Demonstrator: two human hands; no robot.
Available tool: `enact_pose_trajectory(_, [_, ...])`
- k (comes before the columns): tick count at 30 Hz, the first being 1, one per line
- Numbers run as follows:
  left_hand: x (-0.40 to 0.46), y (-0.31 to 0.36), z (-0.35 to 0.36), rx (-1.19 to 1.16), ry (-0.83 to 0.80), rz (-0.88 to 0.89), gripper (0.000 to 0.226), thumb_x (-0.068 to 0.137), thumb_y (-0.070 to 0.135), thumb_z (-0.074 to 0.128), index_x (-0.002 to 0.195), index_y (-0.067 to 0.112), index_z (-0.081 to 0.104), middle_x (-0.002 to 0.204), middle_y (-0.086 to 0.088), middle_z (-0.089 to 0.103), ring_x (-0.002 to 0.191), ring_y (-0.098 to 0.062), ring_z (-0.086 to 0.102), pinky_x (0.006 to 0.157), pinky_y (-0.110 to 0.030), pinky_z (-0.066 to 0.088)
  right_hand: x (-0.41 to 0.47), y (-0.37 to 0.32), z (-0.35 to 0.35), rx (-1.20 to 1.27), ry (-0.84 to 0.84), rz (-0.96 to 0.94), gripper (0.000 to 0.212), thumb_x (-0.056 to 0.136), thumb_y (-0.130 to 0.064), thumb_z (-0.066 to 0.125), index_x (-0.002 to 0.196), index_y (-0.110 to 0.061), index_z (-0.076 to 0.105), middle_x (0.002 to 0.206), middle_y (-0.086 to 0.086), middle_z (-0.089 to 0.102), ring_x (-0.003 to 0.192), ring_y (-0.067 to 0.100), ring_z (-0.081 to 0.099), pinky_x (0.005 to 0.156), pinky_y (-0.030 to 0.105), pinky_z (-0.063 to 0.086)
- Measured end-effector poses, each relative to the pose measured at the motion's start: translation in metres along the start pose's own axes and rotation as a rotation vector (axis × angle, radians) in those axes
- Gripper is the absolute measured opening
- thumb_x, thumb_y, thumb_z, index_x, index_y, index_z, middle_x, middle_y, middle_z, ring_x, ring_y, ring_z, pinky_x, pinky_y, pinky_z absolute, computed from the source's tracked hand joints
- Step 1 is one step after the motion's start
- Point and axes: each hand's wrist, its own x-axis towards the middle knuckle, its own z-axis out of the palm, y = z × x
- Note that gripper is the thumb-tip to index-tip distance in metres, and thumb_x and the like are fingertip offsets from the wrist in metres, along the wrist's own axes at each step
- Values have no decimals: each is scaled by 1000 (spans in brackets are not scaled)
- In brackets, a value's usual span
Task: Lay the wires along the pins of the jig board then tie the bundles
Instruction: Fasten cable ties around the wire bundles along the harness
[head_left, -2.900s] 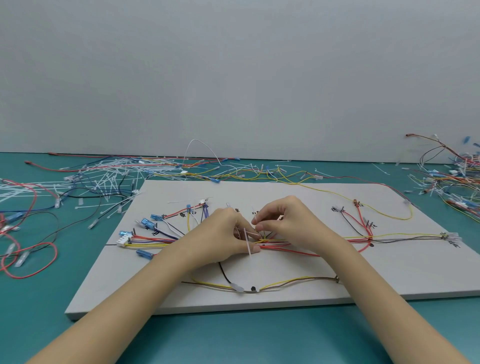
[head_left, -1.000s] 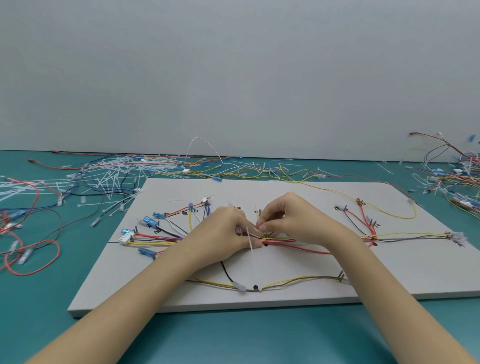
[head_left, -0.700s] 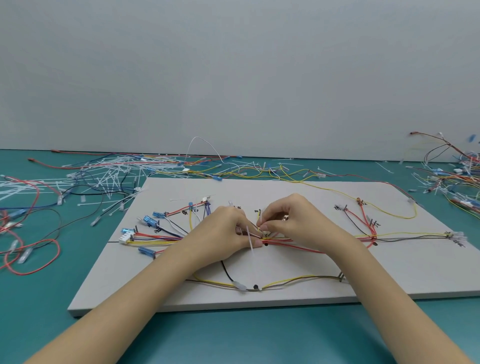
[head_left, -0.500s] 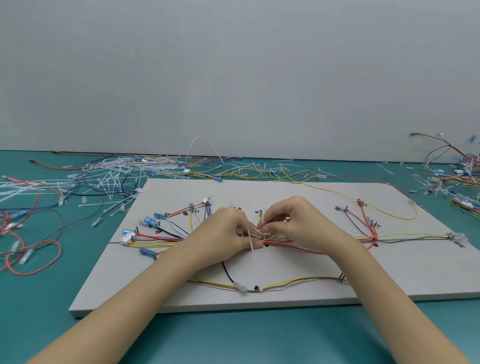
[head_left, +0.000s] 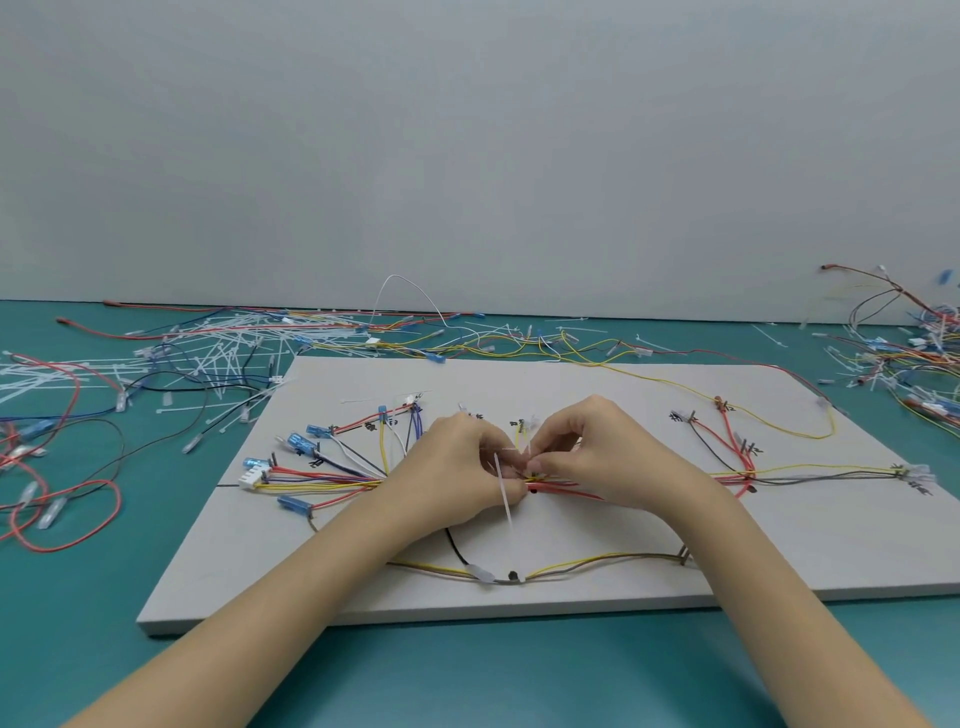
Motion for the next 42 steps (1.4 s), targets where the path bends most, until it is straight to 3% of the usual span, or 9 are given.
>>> enact_pose_trajectory(4, [-1, 1, 7, 19, 42, 11, 10, 69, 21, 77, 69, 24, 68, 64, 7, 68, 60, -10, 60, 65, -31, 53, -2, -1, 3, 10, 8, 13, 12, 80, 1, 72, 77, -10, 76, 74, 5, 73, 61, 4, 56, 62, 14, 45])
enact_pose_trajectory(9, [0, 0, 8, -1, 26, 13, 18, 73, 30, 80, 62, 32, 66, 65, 8, 65, 60, -6, 53, 64, -31, 48, -3, -1, 4, 36, 31, 30, 17, 78, 3, 70, 73, -12, 76, 71, 3, 72, 57, 0, 56, 59, 14, 45])
enact_pose_trajectory(15, [6, 6, 7, -119, 8, -131, 14, 69, 23, 85, 64, 30, 74, 73, -4, 72, 67, -14, 53, 70, -38, 47, -9, 7, -3, 219, -6, 59, 10, 79, 4, 71, 80, -4, 75, 68, 0, 74, 57, -1, 62, 56, 12, 46])
enact_pose_trajectory(18, [6, 6, 7, -126, 8, -157, 11, 68, 23, 84, 63, 27, 75, 71, -1, 71, 66, -14, 55, 70, -35, 46, -10, 9, -7, 243, -35, 62, 10, 76, -1, 77, 82, -8, 76, 76, 3, 75, 67, 5, 67, 65, 14, 50])
enact_pose_trajectory(22, [6, 7, 9, -94, 21, -167, 7, 69, 23, 84, 69, 23, 77, 71, 0, 72, 74, -23, 65, 74, -39, 52, -11, 13, -12, 144, 1, 98, 18, 79, 2, 69, 88, -13, 72, 82, 1, 75, 74, 7, 68, 64, 11, 46])
enact_pose_trajectory(25, [5, 6, 9, -79, 23, -170, 8, 70, 25, 84, 73, 20, 78, 64, 10, 69, 66, -12, 59, 70, -33, 50, -13, 13, -13, -12, 12, 134, 21, 82, -2, 64, 91, -16, 76, 83, -3, 74, 77, 10, 66, 65, 15, 48])
enact_pose_trajectory(31, [3, 7, 10, -32, 52, -147, 10, 71, 29, 84, 76, 23, 79, 76, -3, 72, 77, -21, 64, 70, -34, 50, -18, 7, -6, -211, -51, 105, 16, 82, -21, 69, 94, -28, 77, 97, -12, 58, 83, 11, 59, 79, 29, 48])
enact_pose_trajectory(35, [3, 7, 10, -22, 57, -144, 11, 70, 29, 85, 77, 22, 79, 76, -1, 72, 82, -21, 65, 74, -37, 51, -18, 9, -2, -260, -24, 67, 15, 84, -22, 68, 94, -29, 76, 96, -13, 57, 78, 6, 56, 73, 22, 44])
enact_pose_trajectory(42, [3, 4, 6, 3, 8, -72, 8, 76, 28, 81, 83, 24, 80, 77, 0, 72, 81, -20, 63, 75, -39, 51, -15, 15, 1, -97, 21, 63, 5, 81, -20, 75, 83, -25, 77, 89, -5, 58, 67, 3, 52, 63, 11, 39])
